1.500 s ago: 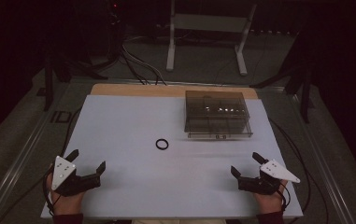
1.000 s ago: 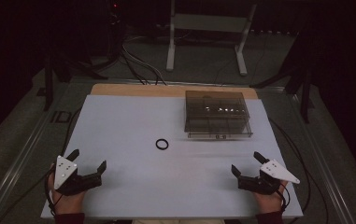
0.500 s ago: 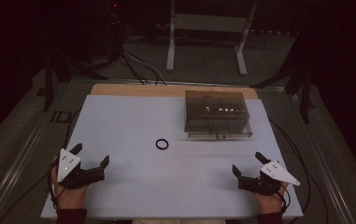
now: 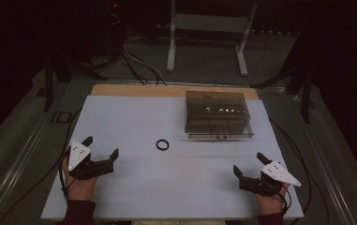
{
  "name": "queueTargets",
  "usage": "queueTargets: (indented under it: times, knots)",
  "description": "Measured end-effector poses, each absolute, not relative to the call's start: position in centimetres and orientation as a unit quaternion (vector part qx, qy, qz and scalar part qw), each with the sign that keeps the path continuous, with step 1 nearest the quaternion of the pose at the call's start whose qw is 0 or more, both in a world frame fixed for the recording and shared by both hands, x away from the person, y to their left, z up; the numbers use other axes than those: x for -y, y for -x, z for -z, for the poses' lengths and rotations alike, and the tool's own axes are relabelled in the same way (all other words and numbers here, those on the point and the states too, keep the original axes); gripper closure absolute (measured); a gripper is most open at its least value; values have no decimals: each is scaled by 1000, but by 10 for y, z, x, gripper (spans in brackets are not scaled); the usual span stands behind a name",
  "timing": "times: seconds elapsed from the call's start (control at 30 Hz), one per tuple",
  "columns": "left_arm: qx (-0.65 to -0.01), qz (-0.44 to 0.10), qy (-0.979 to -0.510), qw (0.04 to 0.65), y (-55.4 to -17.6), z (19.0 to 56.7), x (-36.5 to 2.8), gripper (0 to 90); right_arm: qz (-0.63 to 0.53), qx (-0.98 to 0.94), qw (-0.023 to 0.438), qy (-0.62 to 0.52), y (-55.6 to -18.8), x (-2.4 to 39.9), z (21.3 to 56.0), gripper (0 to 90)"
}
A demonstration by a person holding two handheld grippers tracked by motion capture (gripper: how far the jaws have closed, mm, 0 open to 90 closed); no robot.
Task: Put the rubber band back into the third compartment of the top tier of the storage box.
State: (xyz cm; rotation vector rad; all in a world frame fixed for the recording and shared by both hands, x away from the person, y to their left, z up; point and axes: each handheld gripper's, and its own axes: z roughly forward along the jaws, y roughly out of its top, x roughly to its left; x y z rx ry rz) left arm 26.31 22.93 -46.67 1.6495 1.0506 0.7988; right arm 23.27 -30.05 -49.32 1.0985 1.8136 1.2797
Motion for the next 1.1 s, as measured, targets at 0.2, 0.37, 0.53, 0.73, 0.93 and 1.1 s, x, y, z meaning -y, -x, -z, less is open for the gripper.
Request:
queueTargets:
  times: [0.2,0.37,0.53,0.73,0.93,1.1]
  knots:
    - [-427,-323,-684,496,-274,466,-219,6,-489,-693,326,-418,-233,300,493,12]
    - [-427,-315,-689,494,-282,467,-211,6,-490,-693,326,-417,-233,300,493,11]
    - [-440,-300,-691,489,-292,470,-205,6,-490,-693,326,-417,-232,299,493,11]
    - [-454,-281,-691,487,-302,471,-198,24,-490,-693,326,-417,-232,299,493,12]
    - [-450,-281,-699,480,-312,471,-188,25,-491,-693,325,-416,-232,299,493,12]
    - [-446,-281,-702,479,-319,475,-180,25,-491,-693,325,-416,-232,299,493,11]
